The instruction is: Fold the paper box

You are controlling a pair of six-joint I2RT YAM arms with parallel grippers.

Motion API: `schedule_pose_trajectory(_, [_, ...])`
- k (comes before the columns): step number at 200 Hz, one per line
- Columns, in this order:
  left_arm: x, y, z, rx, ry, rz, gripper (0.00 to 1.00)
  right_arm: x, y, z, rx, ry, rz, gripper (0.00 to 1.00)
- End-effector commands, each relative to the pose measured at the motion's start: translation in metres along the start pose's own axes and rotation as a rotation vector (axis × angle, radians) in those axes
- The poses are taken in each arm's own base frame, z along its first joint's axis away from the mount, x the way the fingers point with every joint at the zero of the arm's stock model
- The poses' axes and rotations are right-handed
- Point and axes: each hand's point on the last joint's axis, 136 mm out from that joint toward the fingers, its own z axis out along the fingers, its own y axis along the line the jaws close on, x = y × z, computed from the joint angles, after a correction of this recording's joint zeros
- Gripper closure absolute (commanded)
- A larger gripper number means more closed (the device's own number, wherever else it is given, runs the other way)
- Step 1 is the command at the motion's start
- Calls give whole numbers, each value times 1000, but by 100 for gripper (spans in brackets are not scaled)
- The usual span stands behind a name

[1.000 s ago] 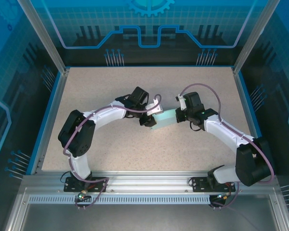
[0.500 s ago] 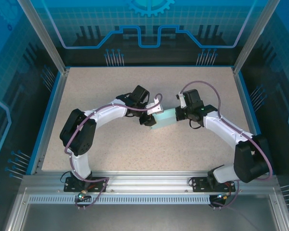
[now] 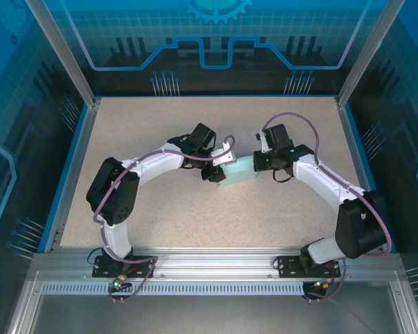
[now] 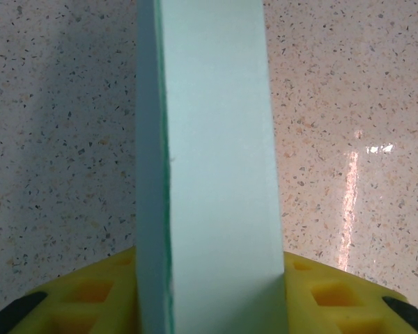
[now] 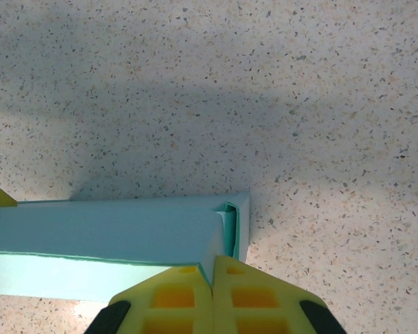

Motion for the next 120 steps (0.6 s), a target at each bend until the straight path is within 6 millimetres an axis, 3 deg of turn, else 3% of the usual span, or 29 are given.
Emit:
schedule_pose_trajectory(1, [61,27,6,-108,207,-120,71,18,-7,0,21,91,-5,100])
schedule_pose_trajectory(76, [63,28,6,-115,210,-118,71,30,-31,8,135,133,-181,100])
schedule_pose_trajectory(120, [63,29,6,-120,213,-117,71,34,-38,9,156,151,-192,100])
